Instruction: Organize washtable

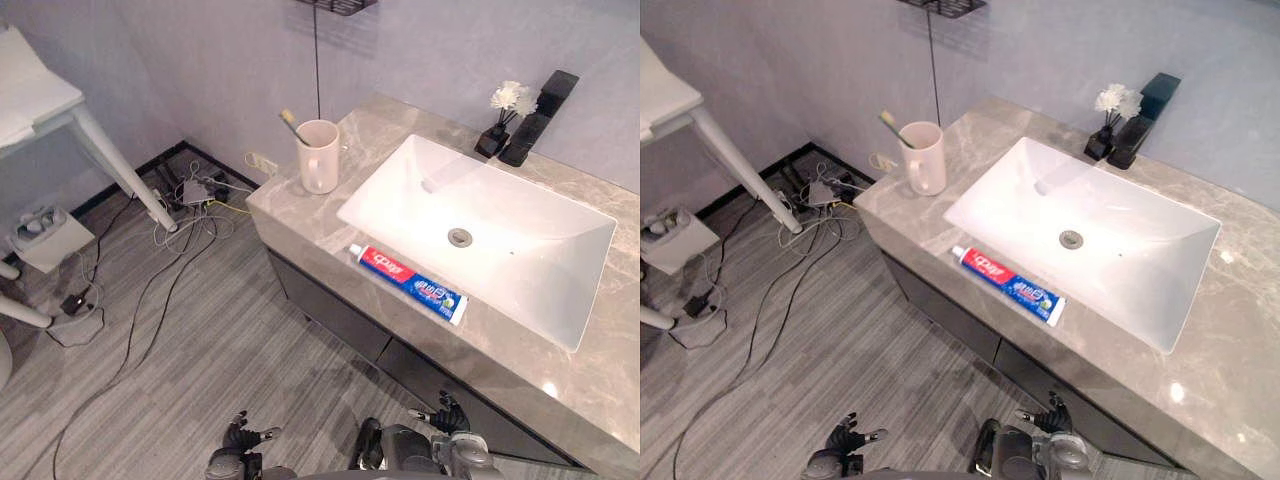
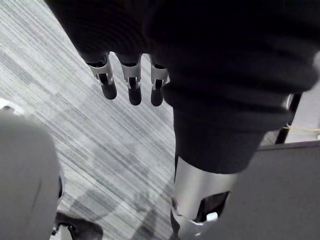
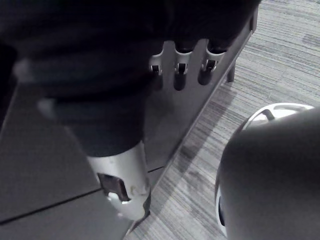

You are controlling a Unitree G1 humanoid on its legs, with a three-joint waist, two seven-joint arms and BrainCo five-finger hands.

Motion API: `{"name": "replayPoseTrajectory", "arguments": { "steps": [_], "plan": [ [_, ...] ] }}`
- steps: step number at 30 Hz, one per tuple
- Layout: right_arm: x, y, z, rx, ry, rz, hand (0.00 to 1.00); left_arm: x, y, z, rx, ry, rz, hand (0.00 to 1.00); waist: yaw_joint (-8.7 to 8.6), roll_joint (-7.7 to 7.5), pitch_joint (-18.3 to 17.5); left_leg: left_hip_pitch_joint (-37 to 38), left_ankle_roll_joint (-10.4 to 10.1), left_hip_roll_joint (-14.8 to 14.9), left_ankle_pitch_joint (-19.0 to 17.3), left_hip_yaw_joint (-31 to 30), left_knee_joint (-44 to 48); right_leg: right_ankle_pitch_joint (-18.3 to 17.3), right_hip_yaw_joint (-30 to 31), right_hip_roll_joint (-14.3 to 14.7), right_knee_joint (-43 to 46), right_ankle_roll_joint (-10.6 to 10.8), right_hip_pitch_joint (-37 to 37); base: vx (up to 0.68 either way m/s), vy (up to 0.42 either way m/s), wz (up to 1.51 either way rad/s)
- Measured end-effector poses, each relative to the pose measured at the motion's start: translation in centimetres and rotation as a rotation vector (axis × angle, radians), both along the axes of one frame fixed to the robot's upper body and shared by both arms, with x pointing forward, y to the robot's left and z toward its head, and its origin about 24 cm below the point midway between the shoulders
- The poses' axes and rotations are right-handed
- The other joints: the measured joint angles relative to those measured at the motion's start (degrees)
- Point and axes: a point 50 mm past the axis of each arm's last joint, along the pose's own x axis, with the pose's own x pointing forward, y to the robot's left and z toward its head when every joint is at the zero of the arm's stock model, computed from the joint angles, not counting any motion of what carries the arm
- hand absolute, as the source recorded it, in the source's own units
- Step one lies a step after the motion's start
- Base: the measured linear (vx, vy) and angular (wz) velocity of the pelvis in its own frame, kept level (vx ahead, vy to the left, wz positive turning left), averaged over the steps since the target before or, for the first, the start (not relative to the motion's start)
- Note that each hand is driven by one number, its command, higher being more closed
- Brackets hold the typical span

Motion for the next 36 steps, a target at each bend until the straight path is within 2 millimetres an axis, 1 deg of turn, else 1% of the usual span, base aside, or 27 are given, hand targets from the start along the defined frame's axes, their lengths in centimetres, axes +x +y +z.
{"name": "replayPoseTrajectory", "arguments": {
  "steps": [2, 3, 4, 5, 6, 7, 8, 9, 10, 11, 12, 13, 14, 16, 17, 18, 19, 20, 21, 22, 23, 24, 25, 27, 29, 32, 36],
  "plan": [
    [0.1, 0.0, 0.0, 0.002, -0.003, 0.007, 0.0, 0.3, -0.1, 0.1, -0.004, -0.014, 0.008, 0.0, 0.15, -0.26, 0.2, -3.49, 0.48, -0.14, -1.46, -0.36, 1.85, -0.05, 2.44, 0.23, -0.67, -0.12, 0.59, 0.12, 0.032, -0.66],
    [-0.1, 0.0, 0.0, -0.008, -0.001, -0.004, 0.0, 0.0, 0.1, 0.1, -0.006, -0.008, 0.027, 0.0, 0.16, -0.17, 0.2, -4.69, 1.76, -0.52, -2.6, -0.85, -1.1, 0.23, 4.77, 0.26, -1.52, 0.34, 1.69, 0.11, 0.077, -0.65],
    [-0.1, 0.0, 0.0, -0.013, 0.0, -0.009, 0.0, -0.1, 0.1, 0.0, -0.006, -0.007, 0.033, 0.0, 0.27, -0.19, 0.21, -4.69, 2.34, -0.96, -2.94, -1.38, -3.12, 0.32, 5.92, 0.25, -1.7, 0.51, 2.1, 0.11, 0.124, -0.99],
    [-0.2, -0.1, 0.0, -0.023, 0.0, -0.015, 0.0, -0.1, 0.0, 0.1, -0.007, -0.009, 0.039, 0.0, 0.67, -0.17, 0.16, -4.77, 3.13, -2.29, -3.4, -3.97, -8.42, 0.28, 8.91, 0.21, -1.78, 1.06, 2.34, 0.1, 0.18, -1.14],
    [-0.2, -0.1, 0.0, -0.025, -0.007, -0.016, 0.0, -0.1, 0.1, 0.1, -0.006, -0.01, 0.04, 0.0, 0.9, -0.2, 0.12, -5.12, 3.3, -4.09, -3.48, -8.5, -14.04, 0.23, 11.97, 0.2, -1.76, 1.76, 2.3, 0.14, 0.269, -1.21],
    [0.0, 0.0, 0.1, -0.027, -0.017, -0.015, 0.0, -0.1, 0.1, 0.1, -0.006, -0.011, 0.041, 0.0, 0.91, -0.23, 0.1, -5.38, 3.29, -4.89, -3.47, -11.07, -16.73, 0.15, 13.38, 0.17, -1.69, 2.22, 2.14, 0.16, 0.325, -1.27],
    [0.0, 0.0, 0.1, -0.034, -0.023, -0.021, 0.0, -0.1, 0.1, 0.1, -0.007, -0.013, 0.045, 0.0, 0.96, -0.29, 0.07, -5.89, 3.17, -6.53, -3.4, -16.47, -21.29, 0.02, 16.28, 0.06, -1.32, 2.91, 1.76, 0.14, 0.292, -1.02],
    [-0.1, -0.1, 0.1, -0.037, -0.025, -0.024, 0.0, -0.1, 0.1, 0.1, -0.009, -0.013, 0.049, 0.0, 0.96, -0.22, -0.07, -6.05, 2.89, -7.35, -3.24, -18.84, -23.35, -0.01, 17.57, -0.01, -1.12, 3.87, 1.19, 0.13, 0.313, -1.33],
    [-0.4, -0.2, 0.1, -0.044, -0.023, -0.027, 0.0, -0.4, -0.3, 0.0, -0.019, -0.009, 0.057, 0.0, 1.14, 0.58, -1.3, -5.6, 1.12, -8.27, -1.26, -20.74, -24.53, -0.52, 20.47, 0.02, -0.03, 5.82, 0.3, 0.16, 0.296, -1.12],
    [-0.8, 0.3, 0.0, -0.032, -0.018, -0.034, 0.0, -0.7, 0.2, -0.1, -0.008, -0.001, 0.059, 0.0, 0.48, -0.59, -2.67, -5.31, 2.73, -9.69, -2.37, -18.31, -25.37, -0.2, 23.07, -0.93, -1.1, 7.11, 0.02, 0.19, 0.293, -0.95],
    [-1.0, 0.4, -0.1, -0.03, -0.015, -0.035, 0.0, -0.8, 0.2, -0.1, -0.009, 0.0, 0.06, 0.0, 0.25, -1.16, -3.26, -4.92, 3.25, -10.16, -2.75, -17.27, -25.47, 0.33, 23.7, -1.61, -1.85, 7.87, 0.08, 0.24, 0.293, -0.76],
    [-1.2, 0.8, -0.2, -0.018, -0.007, -0.035, 0.0, -0.7, 0.4, -0.1, -0.005, -0.002, 0.062, 0.0, 0.59, -2.02, -4.01, -4.09, 3.95, -10.86, -3.51, -14.85, -25.33, 0.88, 26.0, -2.33, -2.66, 8.71, 0.1, 0.25, 0.306, -0.76],
    [-1.4, 1.1, -0.2, -0.01, -0.005, -0.035, 0.0, -0.8, 0.5, -0.1, -0.001, 0.002, 0.062, 0.0, 0.67, -2.45, -4.51, -3.44, 4.93, -11.39, -3.98, -12.57, -24.97, 1.26, 27.56, -3.12, -3.45, 9.35, 0.12, 0.24, 0.299, -0.79],
    [-1.5, 1.2, -0.3, -0.011, 0.003, -0.028, 0.0, -1.1, 0.6, -0.3, -0.001, 0.022, 0.06, 0.0, 0.53, -2.69, -5.15, -2.15, 5.56, -12.75, -4.4, -9.94, -26.02, 2.23, 29.15, -4.53, -4.99, 10.3, -0.04, 0.23, 0.249, -0.72],
    [-1.3, 1.0, -0.3, -0.017, 0.005, -0.022, 0.0, -1.3, 0.5, -0.4, -0.005, 0.034, 0.06, 0.0, 0.55, -2.71, -5.63, -0.9, 5.62, -13.04, -4.36, -8.17, -27.64, 3.59, 28.59, -4.99, -5.58, 10.14, -0.32, 0.24, 0.227, -1.01],
    [-1.0, 0.7, -0.3, -0.026, 0.008, -0.014, 0.0, -1.7, 0.1, -0.6, -0.015, 0.051, 0.062, 0.0, 0.6, -1.63, -5.88, 0.24, 5.74, -12.88, -4.28, -5.99, -28.6, 5.2, 26.1, -5.05, -5.26, 9.63, -0.89, 0.18, 0.149, -0.92],
    [-0.9, 0.6, -0.3, -0.03, 0.009, -0.011, 0.0, -1.7, 0.0, -0.7, -0.021, 0.054, 0.064, 0.0, 0.63, -0.99, -5.75, 0.94, 5.76, -12.75, -4.24, -5.11, -28.68, 5.99, 24.27, -5.1, -5.15, 9.3, -0.82, 0.16, 0.128, -0.98],
    [-0.9, 0.1, -0.3, -0.045, 0.016, -0.007, 0.0, -1.9, -0.2, -0.7, -0.024, 0.062, 0.064, 0.0, 0.72, 0.31, -5.94, 1.41, 5.75, -12.51, -4.22, -3.43, -26.22, 7.96, 20.17, -5.43, -4.58, 8.29, -0.7, 0.16, 0.145, -0.79],
    [-0.4, 0.2, -0.2, -0.042, 0.012, -0.001, 0.0, -1.8, -0.2, -0.8, -0.027, 0.063, 0.062, 0.0, 1.11, -0.68, -4.5, -1.7, 6.2, -12.42, -5.02, -4.15, -19.47, 9.24, 17.2, -7.75, -3.51, 7.15, -0.18, 0.11, 0.148, -0.75],
    [-0.5, 0.3, -0.4, -0.04, 0.028, -0.003, 0.0, -1.5, 0.5, -0.6, -0.008, 0.057, 0.053, 0.0, 1.12, -2.37, -4.3, -2.38, 7.77, -15.38, -6.79, -6.35, -22.51, 9.19, 14.58, -11.2, -3.09, 7.23, 0.23, 0.03, 0.12, -0.41],
    [-0.3, 0.2, -0.5, -0.044, 0.035, -0.004, 0.0, -1.5, 0.8, -0.6, 0.001, 0.064, 0.049, 0.0, 0.97, -1.31, -4.91, -0.69, 8.77, -16.04, -1.0, -8.27, -33.78, 9.23, 11.47, -11.91, -3.21, 7.91, 0.47, -0.08, 0.091, -0.44],
    [-0.6, -0.5, -0.6, -0.065, 0.052, -0.021, 0.0, -1.7, 1.0, -0.6, 0.011, 0.067, 0.039, 0.0, 0.33, -1.25, -4.2, -0.43, 7.91, -15.77, 6.33, -7.94, -37.41, 8.35, 7.1, -12.89, -2.71, 9.21, 0.24, -0.08, 0.04, -0.44],
    [-0.3, -0.3, -0.5, -0.062, 0.043, -0.001, 0.0, -1.7, 1.3, -0.6, 0.023, 0.071, 0.032, 0.0, 0.7, -1.35, -4.14, -0.48, 7.74, -16.16, 6.15, -7.94, -37.53, 8.65, 7.01, -13.04, -3.58, 8.81, 0.35, -0.07, 0.027, -0.41],
    [-0.2, 0.5, -0.6, -0.043, 0.042, 0.004, 0.0, -1.6, 2.1, -0.4, 0.047, 0.068, 0.01, 0.0, 0.39, -2.5, -3.69, -0.54, 7.73, -16.63, 6.13, -7.7, -38.05, 9.99, 6.76, -12.66, -7.61, 10.28, 1.38, -0.03, 0.011, -0.16],
    [-0.4, 0.5, -0.6, -0.043, 0.047, 0.002, 0.0, -1.6, 2.5, -0.3, 0.058, 0.069, 0.01, 0.0, 0.56, -3.43, -3.92, -0.42, 7.67, -17.02, 6.04, -7.74, -38.1, 10.01, 6.42, -12.41, -10.65, 10.42, 2.74, -0.02, -0.012, -0.08],
    [-0.4, -0.2, -0.6, -0.06, 0.052, -0.006, 0.0, -1.9, 3.0, -0.3, 0.071, 0.078, 0.007, 0.0, 0.49, -3.45, -3.79, 1.59, 7.7, -17.11, 6.96, -8.09, -40.52, 10.77, 5.66, -11.36, -14.09, 11.95, 5.21, -0.03, -0.032, -0.02],
    [-0.6, -1.0, -0.6, -0.078, 0.065, -0.012, 0.0, -2.2, 3.1, -0.4, 0.074, 0.086, 0.002, 0.0, 0.43, -3.4, -3.86, 3.93, 7.46, -16.65, 8.76, -8.52, -44.24, 10.86, 5.57, -10.27, -15.67, 11.91, 6.38, -0.05, -0.055, -0.02]
  ]
}}
